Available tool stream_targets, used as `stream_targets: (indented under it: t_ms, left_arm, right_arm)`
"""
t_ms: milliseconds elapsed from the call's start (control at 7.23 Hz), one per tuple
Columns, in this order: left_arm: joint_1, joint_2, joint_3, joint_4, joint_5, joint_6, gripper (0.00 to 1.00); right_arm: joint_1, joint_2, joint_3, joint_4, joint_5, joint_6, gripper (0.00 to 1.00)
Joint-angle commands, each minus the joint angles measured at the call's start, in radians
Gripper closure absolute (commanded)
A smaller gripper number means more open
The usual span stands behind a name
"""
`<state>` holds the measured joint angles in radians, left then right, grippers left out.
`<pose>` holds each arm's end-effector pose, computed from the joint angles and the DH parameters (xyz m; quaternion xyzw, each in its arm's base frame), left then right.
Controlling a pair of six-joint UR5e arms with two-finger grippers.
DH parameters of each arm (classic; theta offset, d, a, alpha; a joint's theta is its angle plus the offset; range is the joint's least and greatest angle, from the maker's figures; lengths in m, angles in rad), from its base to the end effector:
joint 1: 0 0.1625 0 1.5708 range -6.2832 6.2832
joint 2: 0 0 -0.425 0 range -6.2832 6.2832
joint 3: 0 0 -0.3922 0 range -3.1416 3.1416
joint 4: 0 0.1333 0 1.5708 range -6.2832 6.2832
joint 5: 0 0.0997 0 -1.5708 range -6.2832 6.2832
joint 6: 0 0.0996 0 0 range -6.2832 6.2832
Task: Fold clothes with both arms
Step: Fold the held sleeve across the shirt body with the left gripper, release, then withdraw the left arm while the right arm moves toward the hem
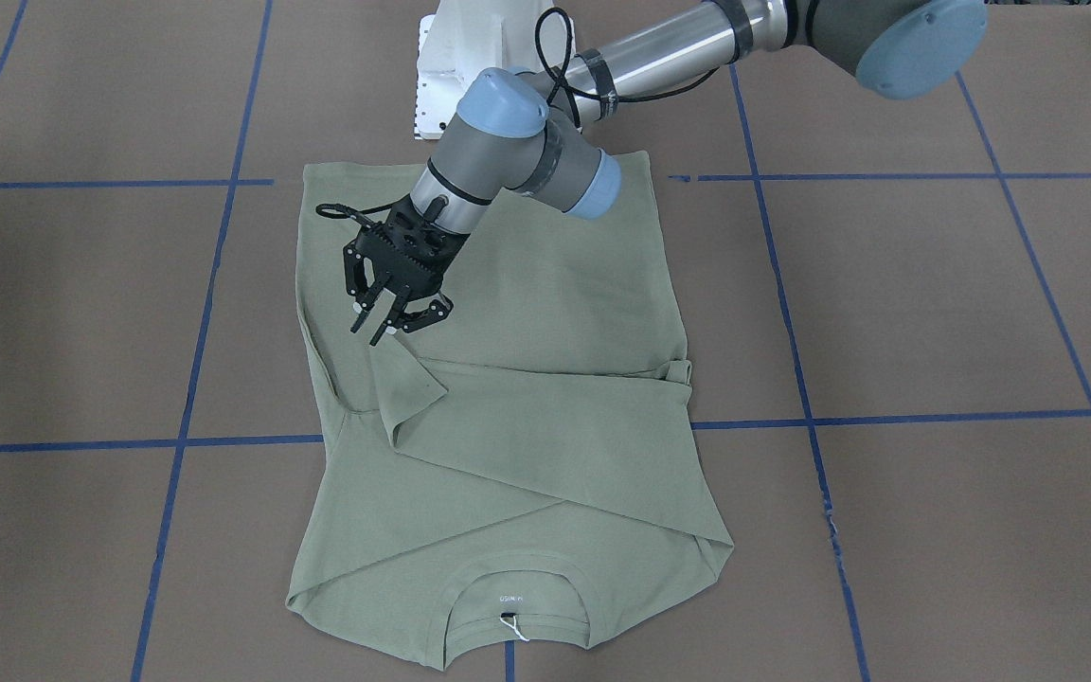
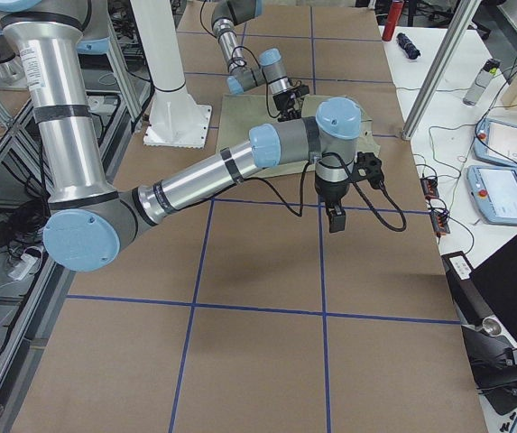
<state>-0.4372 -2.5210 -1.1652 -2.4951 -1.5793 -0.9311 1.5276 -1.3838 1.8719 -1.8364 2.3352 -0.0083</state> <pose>0.6600 -0.4547 0.1174 0.3410 0.5770 0.0779 0.7381 0.0411 -0.5408 0.4443 0.0965 -0.3724 -0.0651 0.9207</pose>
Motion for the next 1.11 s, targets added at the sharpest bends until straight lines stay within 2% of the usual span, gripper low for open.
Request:
stream_targets:
  t_ms: [0,138,277,415,553,692,830,969]
  left_arm:
    - [-0.03,0.024,-0.048,0.122,-0.008,0.015,0.0]
    - [-0.064,0.08,-0.179,0.277,-0.06,0.017,0.0]
    - [-0.11,0.182,-0.356,0.411,-0.138,0.017,0.0]
    - [-0.12,0.311,-0.53,0.488,-0.145,0.052,0.0]
    - [-0.133,0.396,-0.657,0.563,-0.145,0.079,0.0]
    - [-0.138,0.475,-0.742,0.587,-0.146,0.065,0.0]
    - [-0.138,0.587,-0.836,0.581,-0.146,0.06,0.0]
    - [-0.137,0.672,-0.916,0.578,-0.145,-0.033,0.0]
  right_arm:
    - [-0.013,0.005,0.003,0.056,0.025,0.013,0.0]
    - [-0.055,0.005,0.01,0.096,0.032,0.15,0.0]
    - [-0.123,0.003,0.018,0.206,0.026,0.342,0.0]
    - [-0.206,-0.007,0.019,0.336,-0.008,0.504,0.0]
    - [-0.287,-0.012,0.033,0.426,-0.055,0.669,0.0]
    - [-0.372,-0.049,0.092,0.46,-0.106,0.802,0.0]
    - [-0.474,-0.132,0.195,0.492,-0.204,0.929,0.0]
    - [-0.562,-0.217,0.261,0.555,-0.226,1.088,0.0]
